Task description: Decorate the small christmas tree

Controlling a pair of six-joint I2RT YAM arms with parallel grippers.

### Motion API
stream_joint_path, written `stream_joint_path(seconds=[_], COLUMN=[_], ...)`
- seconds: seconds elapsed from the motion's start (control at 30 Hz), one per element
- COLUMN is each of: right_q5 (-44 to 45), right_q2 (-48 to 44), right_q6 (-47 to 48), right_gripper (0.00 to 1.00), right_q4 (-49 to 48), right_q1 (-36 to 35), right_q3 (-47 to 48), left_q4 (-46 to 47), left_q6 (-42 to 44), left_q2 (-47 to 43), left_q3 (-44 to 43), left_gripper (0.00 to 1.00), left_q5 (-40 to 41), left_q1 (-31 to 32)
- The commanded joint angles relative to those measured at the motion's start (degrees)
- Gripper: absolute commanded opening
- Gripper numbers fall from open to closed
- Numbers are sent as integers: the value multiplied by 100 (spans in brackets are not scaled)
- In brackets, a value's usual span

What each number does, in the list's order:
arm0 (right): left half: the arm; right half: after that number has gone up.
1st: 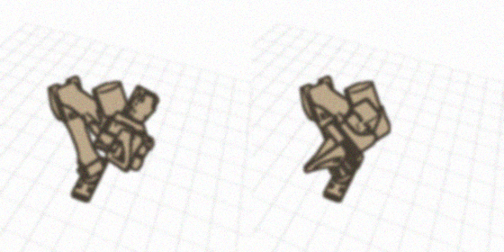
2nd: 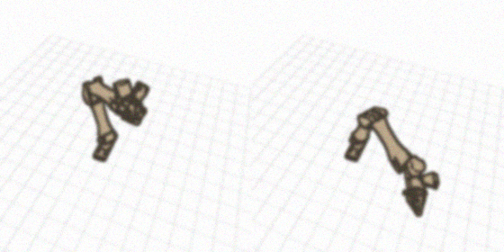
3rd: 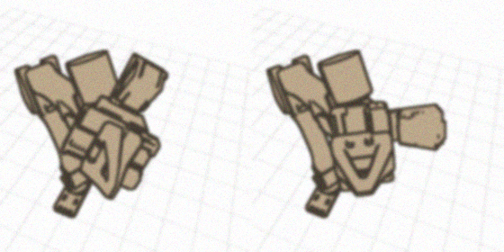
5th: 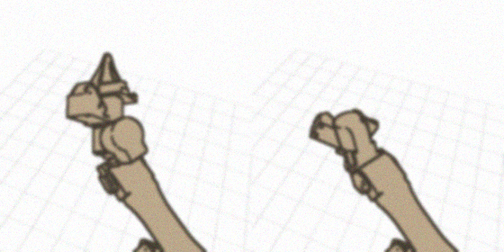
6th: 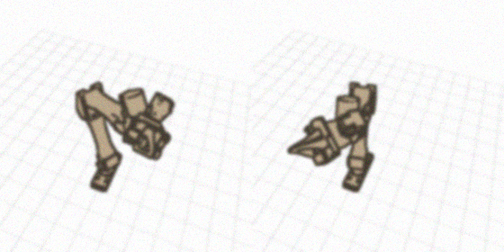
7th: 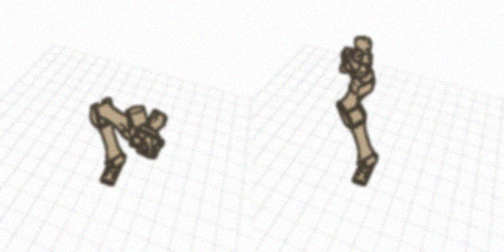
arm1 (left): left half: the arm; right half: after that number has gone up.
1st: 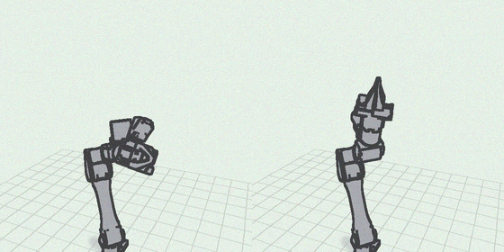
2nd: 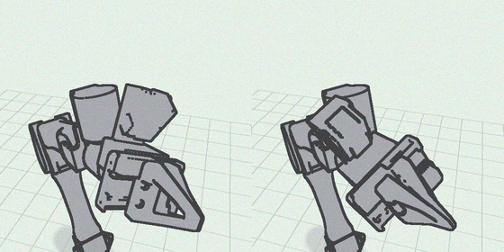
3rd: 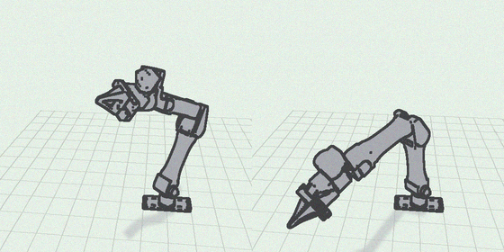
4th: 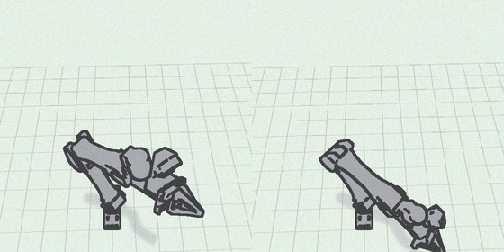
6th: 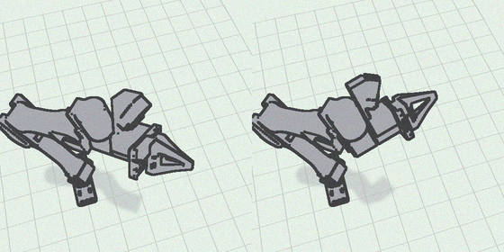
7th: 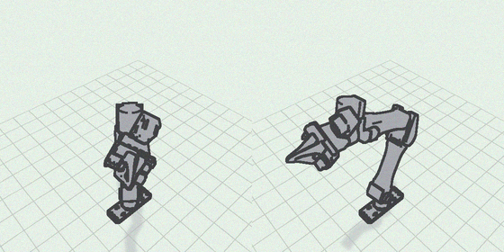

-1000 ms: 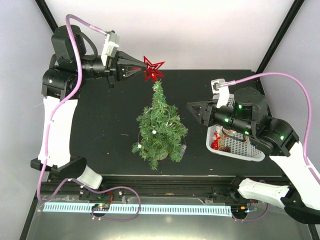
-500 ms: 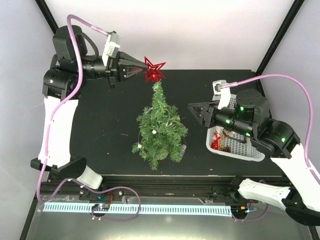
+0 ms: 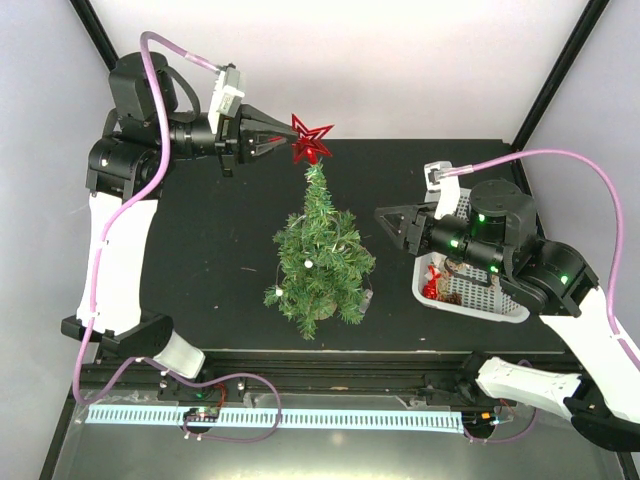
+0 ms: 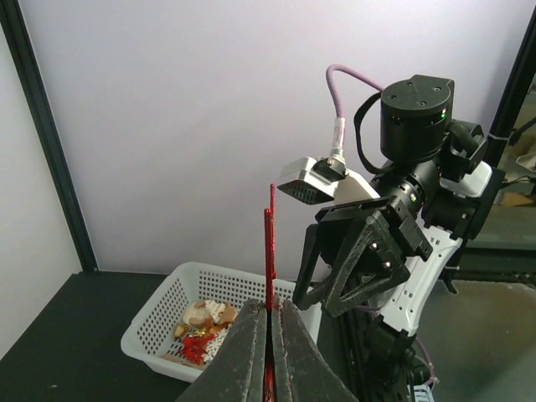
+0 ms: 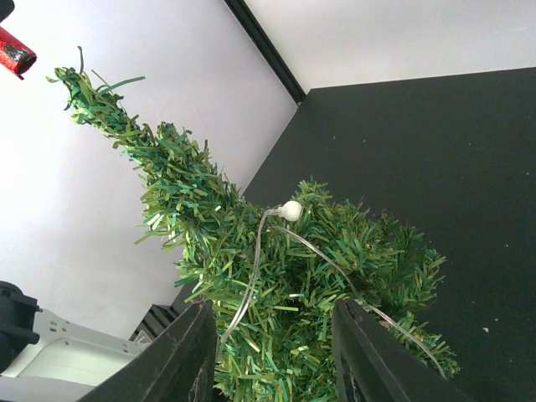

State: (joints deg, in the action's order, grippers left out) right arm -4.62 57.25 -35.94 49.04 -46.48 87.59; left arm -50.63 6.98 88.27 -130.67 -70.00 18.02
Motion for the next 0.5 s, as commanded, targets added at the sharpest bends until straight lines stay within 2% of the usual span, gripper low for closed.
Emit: stream_joint_path(seconds=[0.0, 0.47], right_q5=[10, -13], right_q2=[-67, -148], right_q6=[-9, -96], right_gripper=[40, 40], right_q4=[-122, -244], right_q1=[-9, -9], right_q3=[-57, -261], left_q4=[-98, -350], left_q6=[113, 354], left_q2=[41, -26], left_q3=[-11, 125], left_gripper=[2, 2], left_q5=[90, 145], left_q1=[26, 26])
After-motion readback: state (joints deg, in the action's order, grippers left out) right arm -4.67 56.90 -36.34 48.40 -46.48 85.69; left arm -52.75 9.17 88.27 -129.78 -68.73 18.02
